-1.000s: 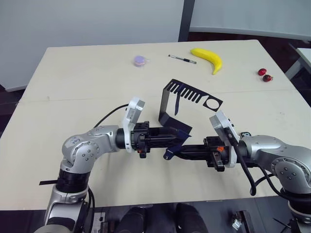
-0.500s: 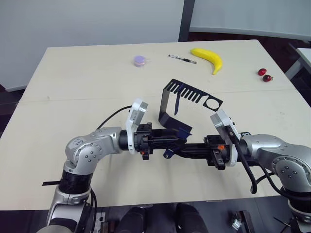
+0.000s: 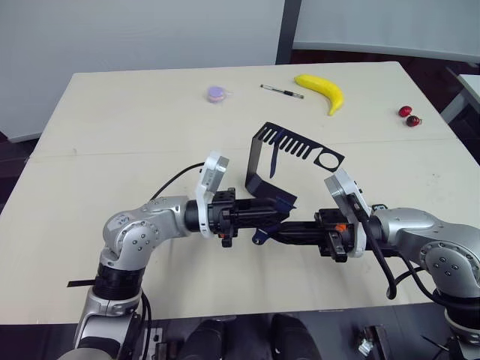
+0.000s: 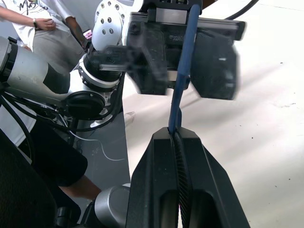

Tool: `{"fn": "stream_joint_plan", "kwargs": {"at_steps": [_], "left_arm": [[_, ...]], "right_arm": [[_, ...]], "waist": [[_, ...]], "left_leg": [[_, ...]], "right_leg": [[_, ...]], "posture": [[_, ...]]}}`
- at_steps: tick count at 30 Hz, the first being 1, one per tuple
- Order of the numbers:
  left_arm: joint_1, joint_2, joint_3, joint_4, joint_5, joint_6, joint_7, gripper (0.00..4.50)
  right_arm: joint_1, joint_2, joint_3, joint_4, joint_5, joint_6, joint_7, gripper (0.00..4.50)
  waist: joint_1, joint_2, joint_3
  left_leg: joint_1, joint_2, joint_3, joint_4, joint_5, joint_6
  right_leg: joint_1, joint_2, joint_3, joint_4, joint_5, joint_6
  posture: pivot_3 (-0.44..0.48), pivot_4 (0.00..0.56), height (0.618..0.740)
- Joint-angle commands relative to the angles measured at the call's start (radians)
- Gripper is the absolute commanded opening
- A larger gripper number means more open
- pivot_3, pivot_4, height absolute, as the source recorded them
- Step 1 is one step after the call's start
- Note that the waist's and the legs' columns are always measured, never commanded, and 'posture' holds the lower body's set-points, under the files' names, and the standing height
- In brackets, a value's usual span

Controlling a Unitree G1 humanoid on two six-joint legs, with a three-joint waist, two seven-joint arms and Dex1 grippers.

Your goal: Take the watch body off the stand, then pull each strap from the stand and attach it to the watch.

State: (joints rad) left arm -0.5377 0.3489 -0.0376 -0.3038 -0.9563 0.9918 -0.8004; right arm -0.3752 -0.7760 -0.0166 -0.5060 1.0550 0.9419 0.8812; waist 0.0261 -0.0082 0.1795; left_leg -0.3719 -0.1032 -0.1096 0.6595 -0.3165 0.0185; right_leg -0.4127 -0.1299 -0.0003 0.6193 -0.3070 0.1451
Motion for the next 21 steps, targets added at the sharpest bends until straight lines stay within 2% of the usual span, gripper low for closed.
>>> {"fn": "stream_joint_plan", "kwargs": {"at_steps": [1,10,14,17,21], "left_arm": [[0.004,-0.012,0.009,-0.024,-0.031,-0.009,0.004,0.03],[0.0,-0.017,0.016,-0.021,-0.032,-0.012,0.009,0.03],[-0.002,-0.002,0.028,-0.023,-0.024,-0.022,0.009,0.03],[0.015,0.071,0.012,-0.057,0.033,-0.057,-0.035,0.0],[0.03,0.157,-0.004,-0.06,0.095,-0.119,-0.086,0.0]], "right_arm": [[-0.007,0.001,-0.04,-0.022,0.036,0.002,-0.008,0.0],[0.008,-0.007,-0.058,-0.039,0.006,-0.022,-0.023,0.0],[0.055,-0.022,-0.116,-0.079,0.006,-0.031,-0.056,0.0],[0.19,-0.062,-0.245,-0.178,-0.011,-0.037,-0.111,0.92],[0.41,-0.061,-0.426,-0.257,-0.055,-0.058,-0.198,2.76]], "waist": [[0.0,0.0,0.0],[0.0,0.0,0.0],[0.001,0.0,0.0],[0.004,0.0,0.0],[0.007,0.0,0.0]], "left_leg": [[0.0,0.0,0.0,0.0,0.0,0.0],[0.0,0.0,0.0,0.0,0.0,0.0],[0.0,0.0,0.0,0.0,0.0,0.0],[-0.001,0.0,0.0,0.0,0.0,0.0],[-0.001,0.0,0.0,-0.001,0.0,0.0]], "right_leg": [[0.0,0.0,0.0,0.0,0.0,0.0],[0.0,0.0,0.0,0.0,0.0,0.0],[0.0,0.0,0.0,0.0,0.0,0.0],[0.0,0.0,0.0,-0.001,0.0,0.0],[0.0,0.0,0.0,-0.002,0.0,0.0]], "posture": [[0.0,0.15,0.74],[0.0,0.15,0.74],[0.0,0.15,0.74],[0.0,0.15,0.74],[0.0,0.15,0.74]]}}
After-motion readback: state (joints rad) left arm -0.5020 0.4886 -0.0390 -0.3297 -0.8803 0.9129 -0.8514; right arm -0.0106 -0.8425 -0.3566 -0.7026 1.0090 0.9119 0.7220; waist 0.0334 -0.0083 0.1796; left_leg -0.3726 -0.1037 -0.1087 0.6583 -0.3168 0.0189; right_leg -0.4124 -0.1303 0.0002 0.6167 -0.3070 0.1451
